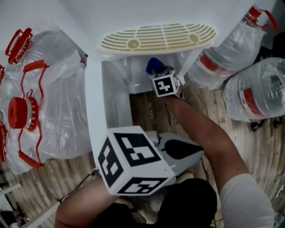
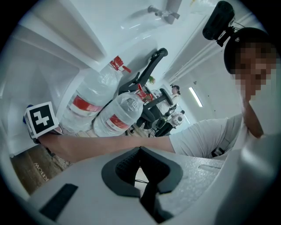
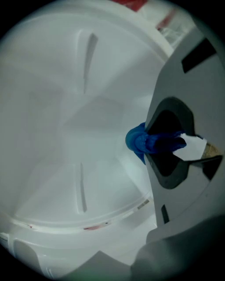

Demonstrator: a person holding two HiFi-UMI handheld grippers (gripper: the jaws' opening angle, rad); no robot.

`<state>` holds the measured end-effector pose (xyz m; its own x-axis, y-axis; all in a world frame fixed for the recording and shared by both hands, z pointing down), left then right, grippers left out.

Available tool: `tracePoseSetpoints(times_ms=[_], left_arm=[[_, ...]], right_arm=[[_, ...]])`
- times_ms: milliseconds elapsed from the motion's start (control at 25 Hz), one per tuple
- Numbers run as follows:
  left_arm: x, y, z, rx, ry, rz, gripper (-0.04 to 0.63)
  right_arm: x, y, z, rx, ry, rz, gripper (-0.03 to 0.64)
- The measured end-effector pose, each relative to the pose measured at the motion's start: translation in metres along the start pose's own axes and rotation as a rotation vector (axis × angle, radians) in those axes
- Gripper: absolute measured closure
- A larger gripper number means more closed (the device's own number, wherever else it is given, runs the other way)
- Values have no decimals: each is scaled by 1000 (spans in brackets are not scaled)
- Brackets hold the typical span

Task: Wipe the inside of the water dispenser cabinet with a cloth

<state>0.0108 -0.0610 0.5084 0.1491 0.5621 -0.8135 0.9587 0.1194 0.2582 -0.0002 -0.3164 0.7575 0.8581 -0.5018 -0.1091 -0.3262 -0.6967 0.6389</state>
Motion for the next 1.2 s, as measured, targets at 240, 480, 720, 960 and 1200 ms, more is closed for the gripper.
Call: tracePoseSetpoints(times_ms=[240,480,720,960,1200], left_arm=[[0,3,-3,-22,5,-1,592],[-1,2,-2,-9,-6,7,592],[-3,1,-1,-3,-6,7,592],[-3,2,-2,-7,-4,10,592],[-1,2,-1,-4,-1,6,592]], right_arm=[[-1,-5,2,21,-49,7,531],[10,24,47,84,-96,32,531],[7,46,44,54,-105,76,532],[-22,45,40,55,-183,203,532],[-51,29,25,47,-253,337,532]])
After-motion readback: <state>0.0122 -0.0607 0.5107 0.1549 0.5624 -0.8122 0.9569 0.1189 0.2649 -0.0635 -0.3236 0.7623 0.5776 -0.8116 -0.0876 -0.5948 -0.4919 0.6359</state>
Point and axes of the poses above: the fingertips, and each gripper's own axes: y forward along the fingers, x to its right, z out of its top, the point moved 6 cm from there along -y, backward along the fingers, and after that the axes turned 6 degrees about -y, right-handed, at the moved point
